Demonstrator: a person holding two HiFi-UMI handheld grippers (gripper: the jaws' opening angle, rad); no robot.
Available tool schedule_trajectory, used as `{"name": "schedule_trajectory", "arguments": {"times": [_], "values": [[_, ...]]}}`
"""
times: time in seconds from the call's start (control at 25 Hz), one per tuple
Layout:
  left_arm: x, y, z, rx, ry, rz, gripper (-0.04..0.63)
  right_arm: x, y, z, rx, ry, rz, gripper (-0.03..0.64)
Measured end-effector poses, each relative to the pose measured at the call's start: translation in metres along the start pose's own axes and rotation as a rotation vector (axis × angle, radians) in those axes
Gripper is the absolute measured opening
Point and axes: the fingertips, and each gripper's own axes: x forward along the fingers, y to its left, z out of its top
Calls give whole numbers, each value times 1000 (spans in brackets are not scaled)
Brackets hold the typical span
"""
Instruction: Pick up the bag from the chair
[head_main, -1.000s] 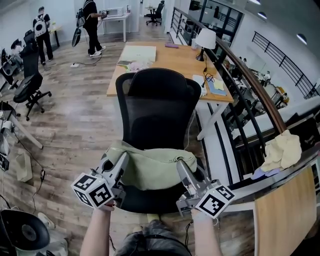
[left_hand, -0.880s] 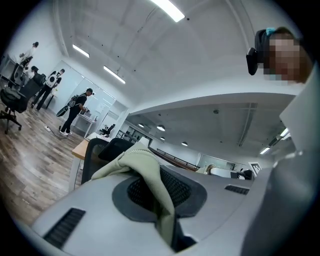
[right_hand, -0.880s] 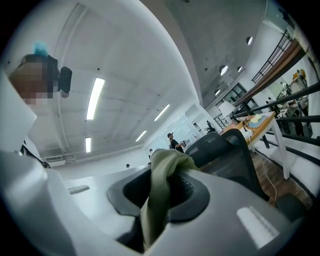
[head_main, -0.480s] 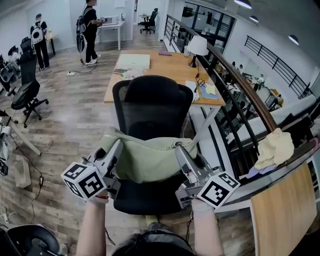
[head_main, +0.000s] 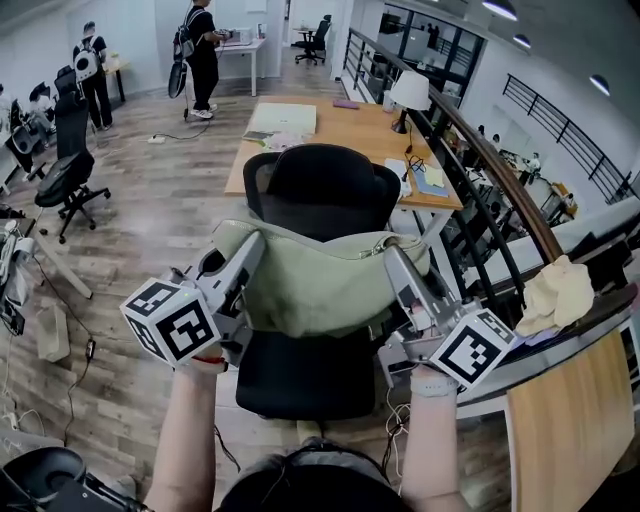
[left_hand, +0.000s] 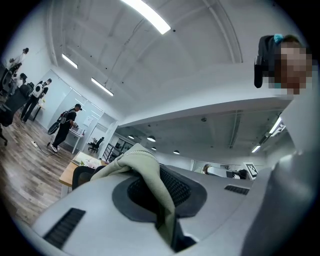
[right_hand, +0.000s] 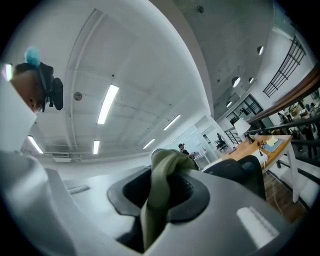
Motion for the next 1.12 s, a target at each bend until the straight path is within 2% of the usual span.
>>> {"name": "schedule_trajectory", "arguments": {"times": [0.32,0.76,1.12], "values": [[-6,-14,19,8,-26,-3,18,-1,16,12,-3,-18,33,75],[-25,-27,19,-17,-51,8,18,-10,33,11,-18,1,51,75],[-25,-30,16,0,-13,-15,18,-15,31,11,-33,10,42,74]]}}
